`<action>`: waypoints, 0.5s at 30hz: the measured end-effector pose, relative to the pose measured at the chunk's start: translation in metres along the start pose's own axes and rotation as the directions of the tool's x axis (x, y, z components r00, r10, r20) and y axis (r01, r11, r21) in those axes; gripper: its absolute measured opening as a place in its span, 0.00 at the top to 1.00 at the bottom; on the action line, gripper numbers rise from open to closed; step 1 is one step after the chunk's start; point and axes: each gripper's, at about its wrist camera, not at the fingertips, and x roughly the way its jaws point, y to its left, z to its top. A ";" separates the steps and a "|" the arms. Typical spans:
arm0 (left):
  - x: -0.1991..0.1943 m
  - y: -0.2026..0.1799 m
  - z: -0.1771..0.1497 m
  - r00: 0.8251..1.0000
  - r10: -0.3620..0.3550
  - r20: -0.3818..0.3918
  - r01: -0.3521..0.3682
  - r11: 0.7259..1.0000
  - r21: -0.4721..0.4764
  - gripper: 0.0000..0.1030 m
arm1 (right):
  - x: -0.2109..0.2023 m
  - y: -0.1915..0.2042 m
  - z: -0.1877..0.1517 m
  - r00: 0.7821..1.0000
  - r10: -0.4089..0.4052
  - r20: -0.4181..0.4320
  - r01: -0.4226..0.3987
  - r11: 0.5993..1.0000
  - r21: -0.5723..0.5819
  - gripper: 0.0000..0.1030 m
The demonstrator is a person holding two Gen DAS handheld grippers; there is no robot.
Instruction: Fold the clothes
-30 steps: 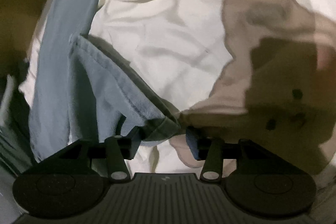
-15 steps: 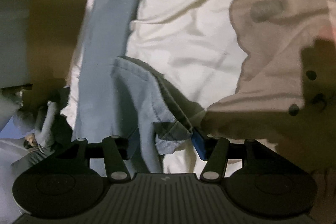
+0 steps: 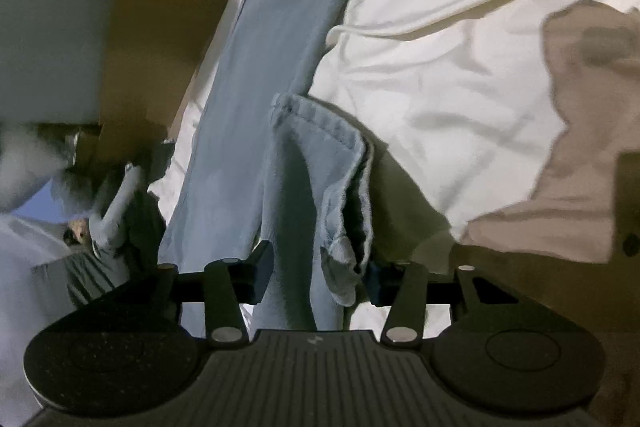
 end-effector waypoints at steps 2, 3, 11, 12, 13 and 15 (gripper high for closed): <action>0.001 0.001 0.000 1.000 -0.004 0.004 0.004 1.000 -0.004 0.82 | 0.005 0.003 0.002 1.000 -0.011 -0.017 0.010 1.000 -0.017 0.61; 0.002 0.001 0.000 1.000 -0.006 0.006 0.006 1.000 -0.006 0.82 | 0.005 0.004 0.003 1.000 -0.020 -0.020 0.020 1.000 -0.023 0.65; 0.003 0.015 0.004 0.999 -0.021 0.036 0.024 0.996 -0.081 0.76 | 0.000 0.029 0.012 0.989 -0.128 -0.079 0.121 0.988 -0.098 0.91; 0.003 0.016 0.004 0.999 -0.025 0.038 0.028 0.996 -0.081 0.75 | -0.002 0.033 0.012 0.985 -0.151 -0.077 0.143 0.984 -0.105 0.91; 0.002 0.017 0.004 0.999 -0.026 0.041 0.029 0.996 -0.081 0.74 | -0.007 0.036 0.013 0.983 -0.171 -0.074 0.163 0.981 -0.105 0.91; 0.002 0.019 0.003 0.999 -0.027 0.047 0.031 0.996 -0.080 0.68 | -0.015 0.042 0.013 0.976 -0.210 -0.066 0.202 0.974 -0.106 0.91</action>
